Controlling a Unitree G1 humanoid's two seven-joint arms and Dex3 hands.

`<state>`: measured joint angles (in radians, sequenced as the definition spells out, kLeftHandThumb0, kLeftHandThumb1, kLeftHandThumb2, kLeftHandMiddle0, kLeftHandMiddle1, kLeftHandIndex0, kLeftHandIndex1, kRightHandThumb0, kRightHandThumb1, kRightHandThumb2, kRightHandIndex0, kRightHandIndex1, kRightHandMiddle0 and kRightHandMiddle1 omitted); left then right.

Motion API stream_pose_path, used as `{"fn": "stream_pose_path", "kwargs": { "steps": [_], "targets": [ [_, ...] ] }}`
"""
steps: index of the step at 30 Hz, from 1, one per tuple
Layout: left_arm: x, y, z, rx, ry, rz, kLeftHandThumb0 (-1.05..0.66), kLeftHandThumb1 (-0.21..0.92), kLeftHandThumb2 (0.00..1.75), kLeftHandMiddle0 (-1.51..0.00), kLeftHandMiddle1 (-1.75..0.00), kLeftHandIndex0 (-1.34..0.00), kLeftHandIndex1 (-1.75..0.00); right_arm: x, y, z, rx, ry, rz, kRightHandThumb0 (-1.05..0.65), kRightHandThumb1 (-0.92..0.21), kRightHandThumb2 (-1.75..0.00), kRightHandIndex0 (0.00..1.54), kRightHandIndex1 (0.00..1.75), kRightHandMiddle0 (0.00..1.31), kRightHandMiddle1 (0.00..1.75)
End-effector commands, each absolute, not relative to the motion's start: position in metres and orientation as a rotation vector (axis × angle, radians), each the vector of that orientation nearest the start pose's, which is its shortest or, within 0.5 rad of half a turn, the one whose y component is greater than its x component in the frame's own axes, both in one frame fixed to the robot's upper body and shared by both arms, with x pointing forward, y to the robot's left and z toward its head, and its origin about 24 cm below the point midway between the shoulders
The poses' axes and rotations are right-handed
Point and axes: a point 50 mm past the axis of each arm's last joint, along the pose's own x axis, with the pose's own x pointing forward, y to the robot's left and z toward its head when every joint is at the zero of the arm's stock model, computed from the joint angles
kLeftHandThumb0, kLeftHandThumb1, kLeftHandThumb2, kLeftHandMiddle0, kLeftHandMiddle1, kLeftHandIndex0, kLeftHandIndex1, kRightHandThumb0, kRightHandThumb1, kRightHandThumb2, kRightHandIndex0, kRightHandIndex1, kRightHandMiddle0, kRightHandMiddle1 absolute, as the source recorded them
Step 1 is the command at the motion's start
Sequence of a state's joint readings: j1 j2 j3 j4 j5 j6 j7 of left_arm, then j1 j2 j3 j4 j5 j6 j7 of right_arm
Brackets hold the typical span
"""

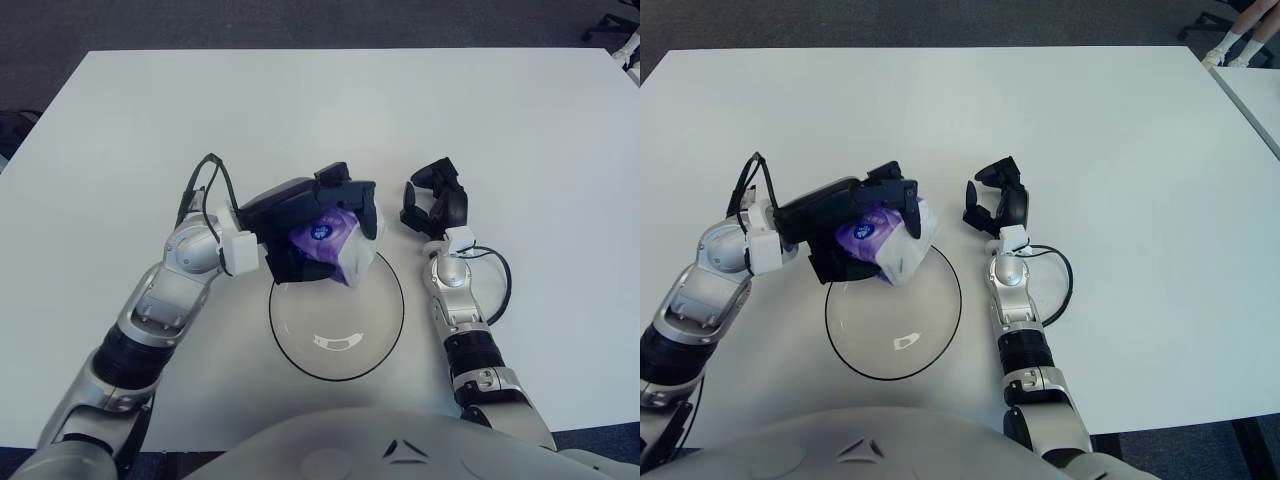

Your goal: Put the tissue paper into the plate.

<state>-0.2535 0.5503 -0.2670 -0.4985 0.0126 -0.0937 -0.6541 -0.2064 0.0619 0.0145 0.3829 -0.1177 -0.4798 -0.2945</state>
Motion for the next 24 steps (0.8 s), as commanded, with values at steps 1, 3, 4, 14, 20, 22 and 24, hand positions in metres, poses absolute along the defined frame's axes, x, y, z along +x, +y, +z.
{"fn": "stream_pose_path", "kwargs": {
  "steps": [1,3,4,14,20,22,24],
  "targets": [
    [0.22,0.092,0.175,0.825,-0.62,-1.139,-0.56,0.1,1.58,-1.35,-1.75,-0.79,-1.75,0.245,-0.134,-0.015,-0.062,-0.005,-0.193,-0.41,-0.55,-1.04,0.71,1.73,0.43,1.75],
    [0.22,0.088,0.169,0.85,-0.649,-1.154,-0.56,0.11,1.58,-1.34,-1.75,-0.78,-1.75,0.245,-0.134,-0.016,-0.054,-0.005,-0.192,-0.41,-0.54,-1.04,0.7,1.74,0.43,1.75],
    [0.22,0.086,0.165,0.852,-0.66,-1.155,-0.56,0.11,1.57,-1.34,-1.75,-0.78,-1.75,0.245,-0.134,-0.016,-0.053,-0.005,-0.191,-0.41,-0.54,-1.04,0.7,1.74,0.43,1.75],
    [0.22,0.089,0.165,0.856,-0.747,-1.198,-0.56,0.11,1.57,-1.33,-1.75,-0.78,-1.75,0.245,-0.136,-0.019,-0.037,-0.006,-0.181,-0.41,-0.55,-1.03,0.68,1.75,0.43,1.75],
    [0.221,0.094,0.171,0.826,-0.713,-1.218,-0.52,0.2,1.46,-1.29,-1.75,-0.7,-1.75,0.245,-0.137,-0.019,-0.034,-0.008,-0.184,-0.41,-0.55,-1.04,0.66,1.74,0.43,1.75],
    [0.219,0.095,0.169,0.808,-0.696,-1.184,-0.49,0.29,1.34,-1.27,-1.75,-0.62,-1.75,0.245,-0.136,-0.019,-0.034,-0.012,-0.191,-0.41,-0.54,-1.04,0.66,1.74,0.43,1.75],
    [0.215,0.098,0.168,0.799,-0.696,-1.129,-0.46,0.36,1.25,-1.21,-1.75,-0.57,-1.75,0.244,-0.134,-0.017,-0.035,-0.021,-0.197,-0.41,-0.54,-1.04,0.67,1.72,0.44,1.75]
  ]
}}
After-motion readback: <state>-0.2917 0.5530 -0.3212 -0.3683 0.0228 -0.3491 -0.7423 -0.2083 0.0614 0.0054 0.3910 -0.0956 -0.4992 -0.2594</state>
